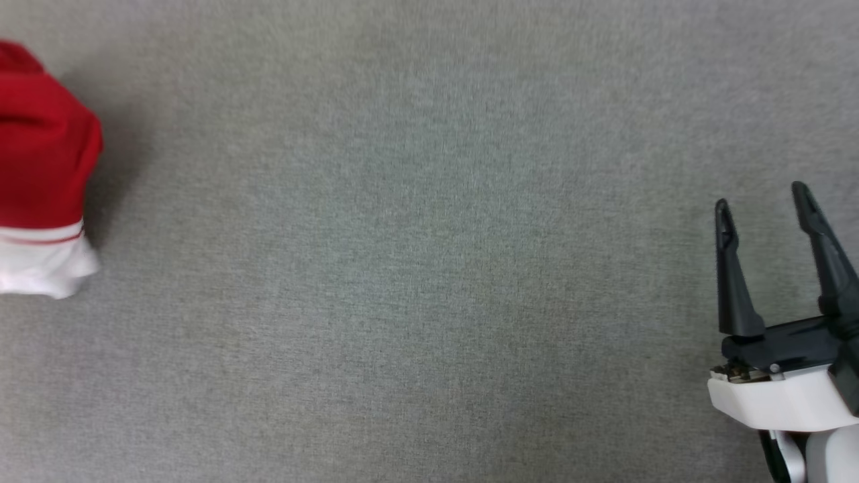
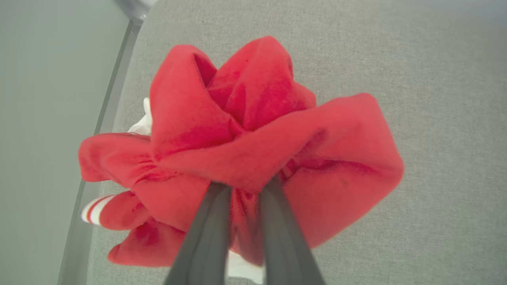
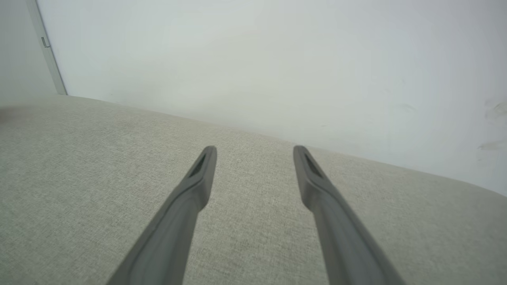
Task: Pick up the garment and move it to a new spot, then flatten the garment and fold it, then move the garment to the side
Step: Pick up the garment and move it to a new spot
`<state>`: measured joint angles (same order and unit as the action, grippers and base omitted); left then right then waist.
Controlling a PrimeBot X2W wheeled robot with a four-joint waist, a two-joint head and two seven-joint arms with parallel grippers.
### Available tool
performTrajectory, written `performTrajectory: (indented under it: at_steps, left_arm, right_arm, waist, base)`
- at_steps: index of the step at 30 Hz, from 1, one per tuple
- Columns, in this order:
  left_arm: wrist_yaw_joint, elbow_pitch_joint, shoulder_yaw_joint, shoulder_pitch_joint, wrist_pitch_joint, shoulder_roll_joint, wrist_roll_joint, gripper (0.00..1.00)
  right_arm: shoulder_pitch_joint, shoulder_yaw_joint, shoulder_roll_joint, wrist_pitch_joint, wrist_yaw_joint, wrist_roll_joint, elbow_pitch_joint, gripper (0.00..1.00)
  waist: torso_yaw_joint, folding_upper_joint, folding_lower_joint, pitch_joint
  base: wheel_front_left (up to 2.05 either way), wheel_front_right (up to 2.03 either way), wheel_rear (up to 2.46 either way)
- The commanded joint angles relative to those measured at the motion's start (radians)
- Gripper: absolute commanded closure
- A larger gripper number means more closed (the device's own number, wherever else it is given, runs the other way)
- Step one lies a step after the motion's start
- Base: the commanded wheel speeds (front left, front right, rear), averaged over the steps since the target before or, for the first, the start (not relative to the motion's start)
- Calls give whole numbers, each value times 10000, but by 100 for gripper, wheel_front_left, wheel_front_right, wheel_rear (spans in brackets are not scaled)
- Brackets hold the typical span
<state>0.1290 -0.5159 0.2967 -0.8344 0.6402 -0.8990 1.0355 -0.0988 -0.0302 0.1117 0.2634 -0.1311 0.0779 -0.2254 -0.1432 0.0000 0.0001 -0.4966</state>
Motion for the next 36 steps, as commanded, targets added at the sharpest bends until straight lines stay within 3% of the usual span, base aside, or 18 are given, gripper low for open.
performTrajectory:
  at_steps: [1,7,13,26,36]
  left_arm:
    - [-3,436,191,-286,-24,-297,-57,100]
    - [-3,1889,884,-1289,269,-588,-300,100]
    - [-3,3066,1754,-2641,696,-223,-614,100]
    - [-4,4180,4287,-4826,921,1590,-789,100]
    - [-2,4372,7022,-4210,286,2623,-667,100]
  right_arm:
    - [-63,80,-124,19,7,-72,88,0]
    - [-27,177,-369,19,7,-185,268,0]
    - [-74,248,-533,19,7,-292,383,0]
    - [-222,274,-625,19,7,-728,447,0]
    - [-350,249,-626,19,7,-1058,508,0]
  waist:
    - [78,0,-1,613]
    - [379,0,-1,1267]
    - [964,0,-1,1559]
    - [2583,0,-1,1526]
    - [3215,0,-1,1097]
  base:
    - [0,0,0]
    - [0,0,0]
    - [0,0,0]
    - [0,0,0]
    - [0,0,0]
